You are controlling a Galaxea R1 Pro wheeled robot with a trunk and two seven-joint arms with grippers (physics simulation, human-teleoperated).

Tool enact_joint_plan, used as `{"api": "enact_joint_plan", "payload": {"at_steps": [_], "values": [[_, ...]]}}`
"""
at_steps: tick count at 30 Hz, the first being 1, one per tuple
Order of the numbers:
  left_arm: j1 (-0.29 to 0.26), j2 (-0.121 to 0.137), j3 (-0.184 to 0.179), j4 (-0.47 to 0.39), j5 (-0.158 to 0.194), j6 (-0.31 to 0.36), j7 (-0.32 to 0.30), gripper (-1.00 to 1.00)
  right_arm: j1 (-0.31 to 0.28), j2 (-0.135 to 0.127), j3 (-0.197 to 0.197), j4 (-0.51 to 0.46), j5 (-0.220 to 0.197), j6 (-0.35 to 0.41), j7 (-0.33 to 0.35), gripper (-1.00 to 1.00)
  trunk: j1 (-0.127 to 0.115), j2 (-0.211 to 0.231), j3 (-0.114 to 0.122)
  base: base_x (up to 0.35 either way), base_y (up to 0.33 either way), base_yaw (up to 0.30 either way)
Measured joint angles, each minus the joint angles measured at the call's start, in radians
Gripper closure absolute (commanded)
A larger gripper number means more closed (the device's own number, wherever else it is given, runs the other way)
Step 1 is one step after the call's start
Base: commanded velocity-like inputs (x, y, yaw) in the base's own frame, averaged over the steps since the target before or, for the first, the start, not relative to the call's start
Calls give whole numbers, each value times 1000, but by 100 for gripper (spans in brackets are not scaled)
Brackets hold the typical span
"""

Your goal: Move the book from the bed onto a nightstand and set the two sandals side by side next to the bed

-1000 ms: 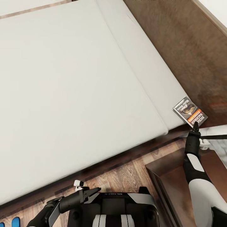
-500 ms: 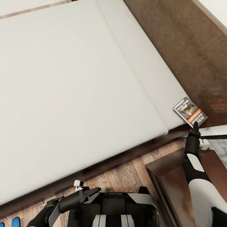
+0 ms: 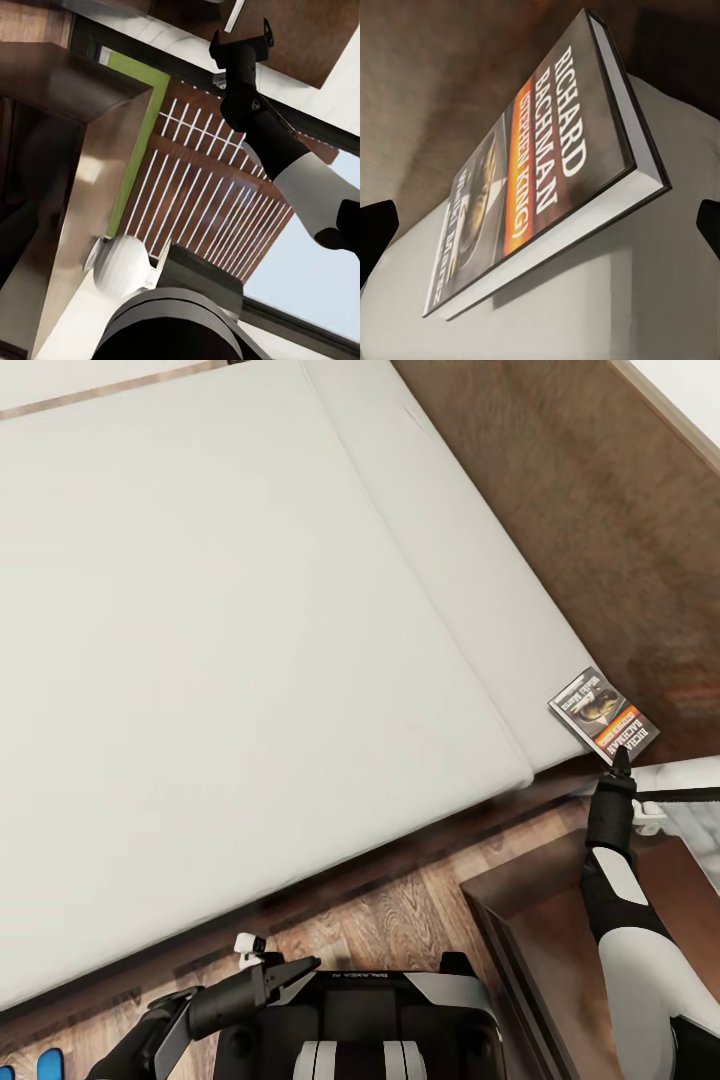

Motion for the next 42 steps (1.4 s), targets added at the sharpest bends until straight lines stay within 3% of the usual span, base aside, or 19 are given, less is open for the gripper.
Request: {"api": "enact_joint_plan", "payload": {"at_steps": [37,42], "values": [[0,-1,0,1,0,-2,2,-100,4,0,-5,0,-4,0,0,-100,0,0,0,22,10,0],[0,-1,0,1,0,-2,0,-100,3,0,-67,52,-6,-3,-1,-100,0,0,0,0,0,0]]}}
